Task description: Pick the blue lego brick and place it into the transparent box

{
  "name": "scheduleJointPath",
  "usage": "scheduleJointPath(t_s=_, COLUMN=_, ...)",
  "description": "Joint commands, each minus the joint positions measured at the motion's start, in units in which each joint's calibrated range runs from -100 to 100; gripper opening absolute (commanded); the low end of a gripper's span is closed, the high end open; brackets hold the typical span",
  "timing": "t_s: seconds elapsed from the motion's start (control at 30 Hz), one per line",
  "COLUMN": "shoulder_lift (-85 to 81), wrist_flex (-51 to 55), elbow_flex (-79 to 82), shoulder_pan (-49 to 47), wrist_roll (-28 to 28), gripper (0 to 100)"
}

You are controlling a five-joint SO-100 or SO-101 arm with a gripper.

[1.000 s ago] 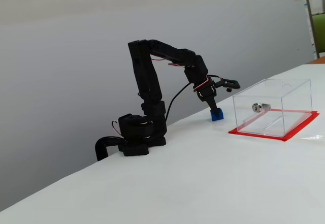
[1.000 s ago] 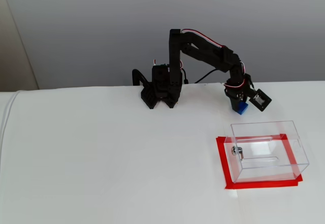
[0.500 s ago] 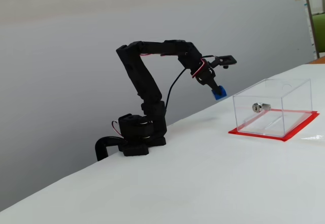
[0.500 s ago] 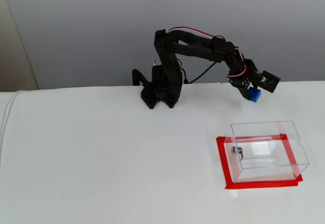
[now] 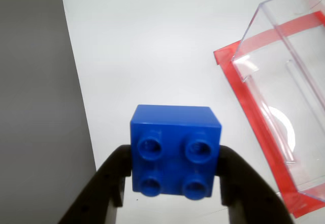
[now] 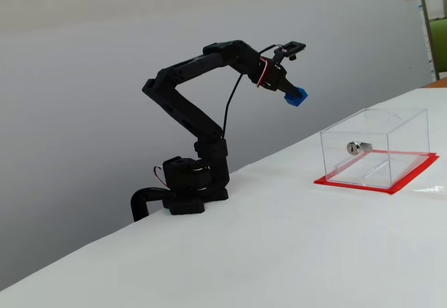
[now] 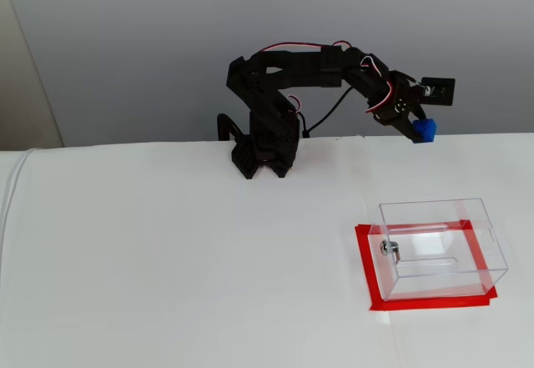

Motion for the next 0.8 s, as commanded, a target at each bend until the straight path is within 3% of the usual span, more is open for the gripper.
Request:
scheduleJointPath(t_s=0.0, shoulder_lift=-5.23, wrist_flex=-0.22, elbow_flex=-1.25, shoulder_pan=3.84, wrist_roll=3.25, gripper=9)
scheduleJointPath(t_s=0.27, shoulder_lift=-10.74, wrist_flex=-0.31, elbow_flex=-1.25, shoulder_pan=14.86, wrist_roll=8.84, gripper=9)
scheduleJointPath(t_s=0.77, shoulder_lift=-10.74, wrist_flex=-0.65, elbow_flex=-1.25, shoulder_pan=34.75, wrist_roll=8.94, gripper=9)
